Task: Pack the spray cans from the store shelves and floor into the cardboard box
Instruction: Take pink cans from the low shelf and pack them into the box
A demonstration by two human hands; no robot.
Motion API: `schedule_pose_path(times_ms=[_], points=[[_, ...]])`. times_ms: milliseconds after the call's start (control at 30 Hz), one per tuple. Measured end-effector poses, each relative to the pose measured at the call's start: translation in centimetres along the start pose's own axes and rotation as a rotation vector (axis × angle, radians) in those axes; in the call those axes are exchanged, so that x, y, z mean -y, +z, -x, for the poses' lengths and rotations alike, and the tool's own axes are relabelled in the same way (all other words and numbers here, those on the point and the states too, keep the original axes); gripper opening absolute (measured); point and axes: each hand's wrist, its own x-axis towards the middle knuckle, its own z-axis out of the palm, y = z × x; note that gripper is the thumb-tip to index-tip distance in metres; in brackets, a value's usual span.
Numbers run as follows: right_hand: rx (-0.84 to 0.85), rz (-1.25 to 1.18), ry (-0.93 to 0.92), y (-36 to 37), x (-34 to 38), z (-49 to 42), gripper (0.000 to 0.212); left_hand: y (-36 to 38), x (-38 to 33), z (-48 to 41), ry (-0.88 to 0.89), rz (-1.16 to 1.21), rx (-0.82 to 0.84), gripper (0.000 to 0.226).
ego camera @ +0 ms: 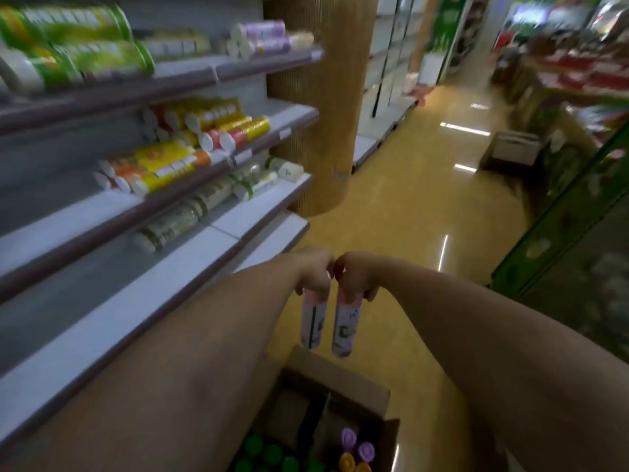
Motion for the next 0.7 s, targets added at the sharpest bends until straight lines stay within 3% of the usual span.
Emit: schedule_pose_path(times_ms=[100, 300, 433, 700], points=[[0.088, 0.035, -0.001, 3.9, -2.8, -5.4, 0.019, 4.7, 1.3, -4.6, -0.062, 0.013, 0.08, 0.041], [0.218, 0.032, -0.056, 11.7, -8.0, -14.4, 0.021, 14.0, 3.9, -12.5, -0.169, 0.051, 0.215, 0.041], [0.201, -0.017, -0.09, 17.9, -11.5, -18.4, 0.046, 21.3, 5.4, -15.4, -0.19, 0.084, 0.225, 0.031], [0.224, -0.204, -0.024, 30.7, -18.0, -22.6, 0.028, 35.5, 6.8, -18.2, -0.282, 0.231, 0.208, 0.025]])
